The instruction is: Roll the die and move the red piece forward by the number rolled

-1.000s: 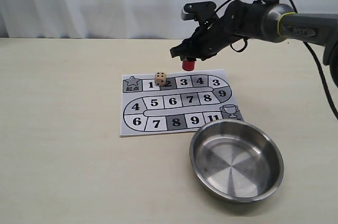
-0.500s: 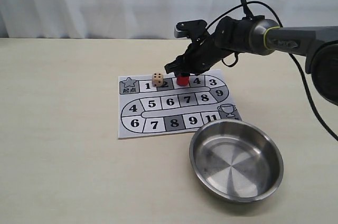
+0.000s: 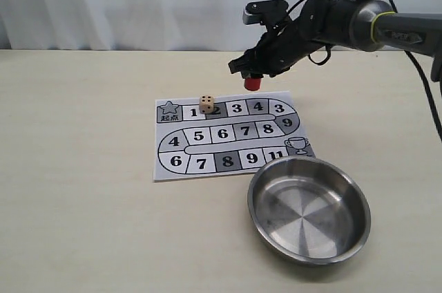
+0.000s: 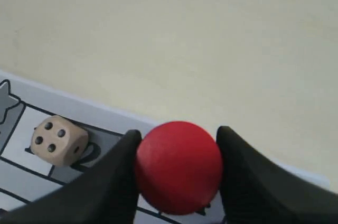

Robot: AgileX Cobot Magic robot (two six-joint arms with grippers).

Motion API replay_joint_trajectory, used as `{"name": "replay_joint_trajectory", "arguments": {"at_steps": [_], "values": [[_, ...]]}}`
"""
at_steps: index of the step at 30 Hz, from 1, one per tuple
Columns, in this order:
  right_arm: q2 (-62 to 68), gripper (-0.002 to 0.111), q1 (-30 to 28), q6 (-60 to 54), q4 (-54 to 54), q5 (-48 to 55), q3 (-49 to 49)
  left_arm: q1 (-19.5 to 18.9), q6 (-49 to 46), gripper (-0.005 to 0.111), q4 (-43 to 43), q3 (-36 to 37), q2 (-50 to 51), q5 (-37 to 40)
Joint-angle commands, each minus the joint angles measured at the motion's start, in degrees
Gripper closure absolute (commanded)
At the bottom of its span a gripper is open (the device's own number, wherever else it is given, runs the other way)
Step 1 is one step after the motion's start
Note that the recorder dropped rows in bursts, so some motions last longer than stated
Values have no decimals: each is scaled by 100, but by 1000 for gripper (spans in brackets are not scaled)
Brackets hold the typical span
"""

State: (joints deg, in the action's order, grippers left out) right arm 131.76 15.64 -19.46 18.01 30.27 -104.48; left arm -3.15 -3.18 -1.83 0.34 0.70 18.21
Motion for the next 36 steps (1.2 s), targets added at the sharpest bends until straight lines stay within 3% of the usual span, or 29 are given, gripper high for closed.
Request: {"name": "replay_joint_trajectory", "arguments": {"at_steps": [1,11,14,17,19,24,28,30,33,35,36], "values": [[137,104,-44,78,-270,-220,216,47,-1,107,8,-34,-2,-69],[381,102,-44,257,-221,-187,325,47,-1,107,8,-34,-2,-69],[368,92,-44,268,-221,-208,325,47,-1,107,8,-34,-2,-69],[344,68,-44,331,-221,-239,325,47,-1,107,8,-34,-2,-69],[333,58,-44,384,-221,-307,325,47,-1,107,8,-34,-2,-69],[197,44,-44,384,-221,-346,325,47,-1,107,8,-34,-2,-69],[-191,47,-44,435,-265,-176,325,47,-1,107,8,-34,-2,-69],[-435,60,-77,513,-265,91,325,47,-1,107,8,-34,-2,-69],[-690,89,-310,961,-531,684,325,47,-1,107,8,-34,-2,-69],[-756,102,-487,972,-831,1054,325,47,-1,107,8,-34,-2,-69],[-778,104,-575,988,-924,1198,325,47,-1,107,8,-34,-2,-69]]}}
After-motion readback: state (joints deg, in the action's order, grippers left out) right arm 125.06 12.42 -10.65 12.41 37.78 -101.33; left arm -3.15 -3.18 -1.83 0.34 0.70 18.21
